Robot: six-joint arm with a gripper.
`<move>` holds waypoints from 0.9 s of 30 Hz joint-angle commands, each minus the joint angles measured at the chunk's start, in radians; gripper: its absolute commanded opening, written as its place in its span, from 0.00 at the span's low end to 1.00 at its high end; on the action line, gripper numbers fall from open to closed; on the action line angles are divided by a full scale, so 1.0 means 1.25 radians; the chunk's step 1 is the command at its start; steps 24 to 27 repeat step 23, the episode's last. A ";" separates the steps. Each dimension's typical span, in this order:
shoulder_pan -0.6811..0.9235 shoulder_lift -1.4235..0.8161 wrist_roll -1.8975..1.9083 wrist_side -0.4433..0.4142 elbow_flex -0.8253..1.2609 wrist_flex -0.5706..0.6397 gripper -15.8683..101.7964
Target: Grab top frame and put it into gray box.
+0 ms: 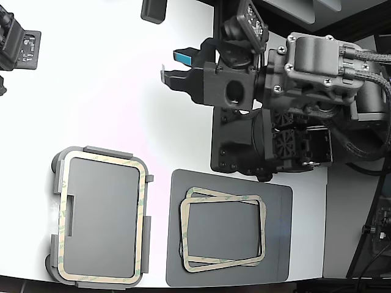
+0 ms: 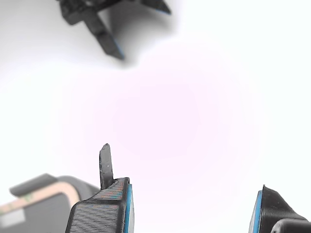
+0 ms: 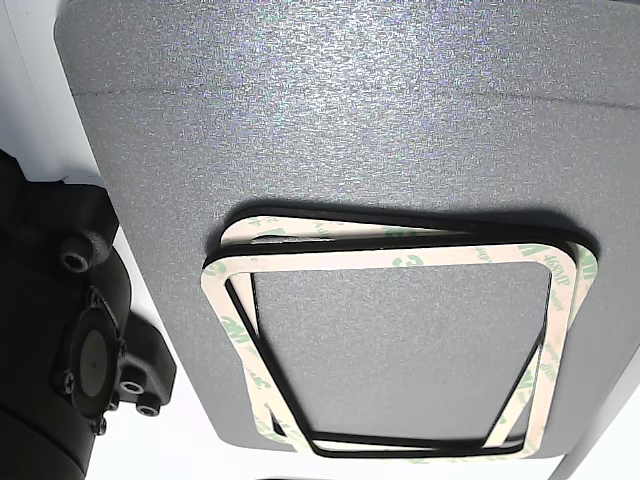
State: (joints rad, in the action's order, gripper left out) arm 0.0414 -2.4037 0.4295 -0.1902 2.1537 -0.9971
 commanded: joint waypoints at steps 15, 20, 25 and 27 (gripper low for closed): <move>-0.060 -0.441 -0.250 0.072 0.388 0.025 0.98; -0.060 -0.441 -0.248 0.070 0.388 0.025 0.98; -0.060 -0.441 -0.248 0.070 0.388 0.025 0.98; -0.060 -0.441 -0.248 0.070 0.388 0.025 0.98</move>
